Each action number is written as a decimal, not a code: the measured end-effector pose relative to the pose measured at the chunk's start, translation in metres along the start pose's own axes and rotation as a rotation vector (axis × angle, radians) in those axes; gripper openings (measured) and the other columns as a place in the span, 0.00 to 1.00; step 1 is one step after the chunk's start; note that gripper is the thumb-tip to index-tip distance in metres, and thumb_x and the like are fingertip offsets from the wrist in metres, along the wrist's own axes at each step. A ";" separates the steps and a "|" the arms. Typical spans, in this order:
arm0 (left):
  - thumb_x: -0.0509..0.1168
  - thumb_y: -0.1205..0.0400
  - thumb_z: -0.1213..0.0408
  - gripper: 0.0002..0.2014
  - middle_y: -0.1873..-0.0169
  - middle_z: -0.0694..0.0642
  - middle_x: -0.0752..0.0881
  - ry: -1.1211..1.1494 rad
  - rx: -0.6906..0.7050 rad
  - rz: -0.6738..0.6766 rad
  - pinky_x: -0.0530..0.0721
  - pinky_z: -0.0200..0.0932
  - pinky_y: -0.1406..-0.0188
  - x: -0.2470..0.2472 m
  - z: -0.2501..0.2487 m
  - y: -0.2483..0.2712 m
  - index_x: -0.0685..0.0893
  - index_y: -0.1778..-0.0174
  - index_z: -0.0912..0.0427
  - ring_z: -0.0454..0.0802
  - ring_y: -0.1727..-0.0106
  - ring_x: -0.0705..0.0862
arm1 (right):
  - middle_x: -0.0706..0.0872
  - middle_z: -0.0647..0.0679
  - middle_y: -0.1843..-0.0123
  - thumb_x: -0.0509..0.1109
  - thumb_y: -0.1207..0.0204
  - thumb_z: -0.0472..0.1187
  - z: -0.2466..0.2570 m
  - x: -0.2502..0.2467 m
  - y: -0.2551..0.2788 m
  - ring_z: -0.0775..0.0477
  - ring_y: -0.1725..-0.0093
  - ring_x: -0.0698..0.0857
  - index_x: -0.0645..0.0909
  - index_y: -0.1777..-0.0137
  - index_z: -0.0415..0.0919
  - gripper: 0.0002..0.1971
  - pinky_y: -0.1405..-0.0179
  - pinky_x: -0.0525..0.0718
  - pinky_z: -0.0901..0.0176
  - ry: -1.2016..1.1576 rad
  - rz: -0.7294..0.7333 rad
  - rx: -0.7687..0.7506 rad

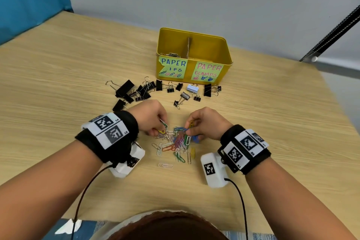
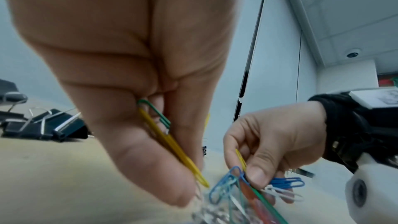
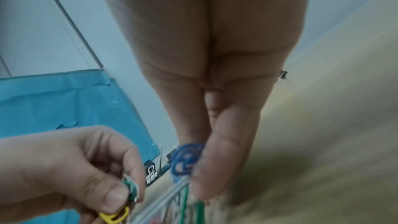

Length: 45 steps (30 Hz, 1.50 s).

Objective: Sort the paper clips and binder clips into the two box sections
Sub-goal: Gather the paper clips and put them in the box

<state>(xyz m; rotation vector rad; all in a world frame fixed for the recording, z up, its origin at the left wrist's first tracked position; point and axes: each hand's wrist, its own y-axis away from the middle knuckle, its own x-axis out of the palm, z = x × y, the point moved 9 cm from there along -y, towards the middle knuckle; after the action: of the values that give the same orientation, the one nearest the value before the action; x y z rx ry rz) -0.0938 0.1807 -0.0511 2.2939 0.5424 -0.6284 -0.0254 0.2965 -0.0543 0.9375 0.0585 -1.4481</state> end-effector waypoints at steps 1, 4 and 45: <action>0.69 0.23 0.74 0.02 0.77 0.53 0.84 0.047 0.007 -0.002 0.85 0.32 0.77 -0.003 0.001 0.000 0.85 0.58 0.64 0.37 0.84 0.82 | 0.79 0.49 0.75 0.76 0.31 0.29 -0.001 -0.004 -0.001 0.52 0.77 0.80 0.82 0.69 0.46 0.12 0.69 0.86 0.56 -0.028 -0.007 -0.005; 0.70 0.26 0.77 0.07 0.80 0.52 0.85 0.213 0.057 -0.024 0.84 0.29 0.79 -0.020 -0.006 -0.003 0.84 0.66 0.62 0.37 0.83 0.83 | 0.83 0.54 0.80 0.74 0.31 0.26 0.009 -0.024 -0.004 0.60 0.81 0.81 0.82 0.68 0.43 0.12 0.75 0.85 0.67 -0.112 -0.035 -0.051; 0.77 0.39 0.42 0.45 0.47 0.49 0.64 -0.563 0.077 0.190 0.74 0.49 0.31 0.039 -0.013 0.028 0.66 0.30 0.55 0.48 0.38 0.64 | 0.71 0.43 0.35 0.66 0.25 0.45 0.030 0.044 0.027 0.40 0.36 0.70 0.69 0.28 0.46 0.25 0.34 0.75 0.48 0.649 0.154 -0.148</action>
<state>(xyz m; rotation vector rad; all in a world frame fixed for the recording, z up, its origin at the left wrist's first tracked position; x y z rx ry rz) -0.0435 0.1788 -0.0506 2.0702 0.0311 -1.1559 -0.0093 0.2401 -0.0459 1.2259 0.5520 -0.9388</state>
